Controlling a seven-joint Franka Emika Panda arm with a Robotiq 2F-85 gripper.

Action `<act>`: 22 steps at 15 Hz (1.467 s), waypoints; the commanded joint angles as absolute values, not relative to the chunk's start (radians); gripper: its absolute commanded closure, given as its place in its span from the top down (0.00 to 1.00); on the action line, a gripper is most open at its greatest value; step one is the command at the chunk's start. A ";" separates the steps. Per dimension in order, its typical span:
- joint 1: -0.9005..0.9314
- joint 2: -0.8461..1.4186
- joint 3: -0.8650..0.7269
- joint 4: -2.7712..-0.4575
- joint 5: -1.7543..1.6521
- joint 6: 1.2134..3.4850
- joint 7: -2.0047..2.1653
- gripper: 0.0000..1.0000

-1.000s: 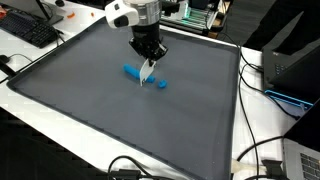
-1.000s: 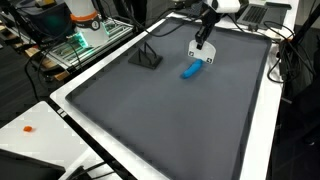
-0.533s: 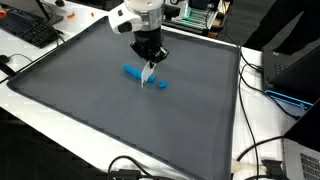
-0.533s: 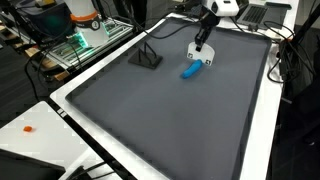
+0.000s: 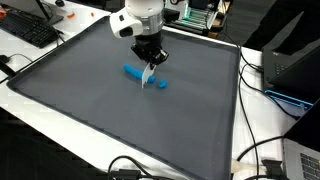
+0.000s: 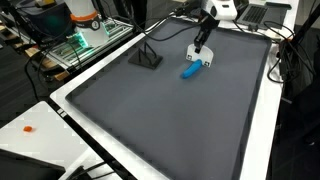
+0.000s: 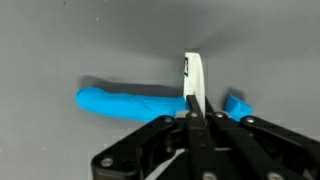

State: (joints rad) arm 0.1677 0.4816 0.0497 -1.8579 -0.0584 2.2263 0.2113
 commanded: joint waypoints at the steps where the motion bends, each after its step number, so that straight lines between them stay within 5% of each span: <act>1: 0.156 0.514 0.060 -1.861 -0.024 2.213 0.201 0.01; 22: 0.149 0.459 0.070 -1.847 0.039 2.092 0.187 0.01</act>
State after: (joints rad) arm 0.1620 0.4758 0.0602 -1.8449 0.0202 2.1217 0.2087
